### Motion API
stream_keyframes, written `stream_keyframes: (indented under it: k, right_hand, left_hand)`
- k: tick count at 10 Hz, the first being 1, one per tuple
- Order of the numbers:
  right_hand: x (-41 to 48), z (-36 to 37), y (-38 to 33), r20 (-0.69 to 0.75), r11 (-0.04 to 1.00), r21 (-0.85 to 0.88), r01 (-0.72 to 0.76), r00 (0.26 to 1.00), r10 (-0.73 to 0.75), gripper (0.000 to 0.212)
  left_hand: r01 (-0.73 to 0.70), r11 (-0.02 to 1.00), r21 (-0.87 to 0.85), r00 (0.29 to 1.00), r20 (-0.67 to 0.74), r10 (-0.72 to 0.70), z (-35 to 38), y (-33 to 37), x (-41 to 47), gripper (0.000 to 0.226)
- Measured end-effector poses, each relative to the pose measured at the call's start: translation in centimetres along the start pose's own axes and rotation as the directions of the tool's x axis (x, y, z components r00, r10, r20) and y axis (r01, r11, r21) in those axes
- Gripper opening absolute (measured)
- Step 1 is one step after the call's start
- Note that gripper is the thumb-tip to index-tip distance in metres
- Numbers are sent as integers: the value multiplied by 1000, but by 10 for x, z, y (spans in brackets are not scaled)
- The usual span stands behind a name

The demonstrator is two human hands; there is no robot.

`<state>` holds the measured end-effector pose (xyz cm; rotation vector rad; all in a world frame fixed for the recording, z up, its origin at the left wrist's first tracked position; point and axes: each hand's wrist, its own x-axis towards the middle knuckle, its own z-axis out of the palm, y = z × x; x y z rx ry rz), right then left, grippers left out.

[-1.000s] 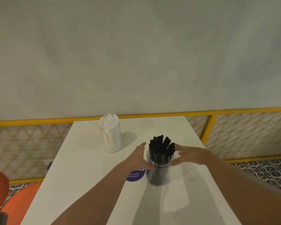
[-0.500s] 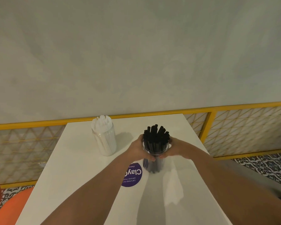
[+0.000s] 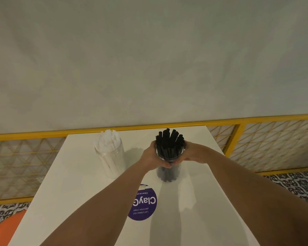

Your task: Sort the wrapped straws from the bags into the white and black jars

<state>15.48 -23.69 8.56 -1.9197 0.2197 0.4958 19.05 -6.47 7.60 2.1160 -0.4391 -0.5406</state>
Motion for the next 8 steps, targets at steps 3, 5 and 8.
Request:
stream_keyframes:
  k: [3, 5, 8]
  right_hand:
    - [12, 1, 0, 27, 997, 4, -74, 997, 73, 76]
    - [6, 9, -3, -70, 989, -36, -142, 988, 140, 85]
    - [-17, 22, -16, -220, 893, -325, -312, 943, 250, 78]
  left_hand:
    - [2, 1000, 27, 1000, -6, -2, -2, -7, 5, 95]
    - [-13, 998, 58, 1000, -18, 15, -1, -5, -2, 96]
    - [174, 951, 257, 967, 136, -214, -15, -16, -28, 85]
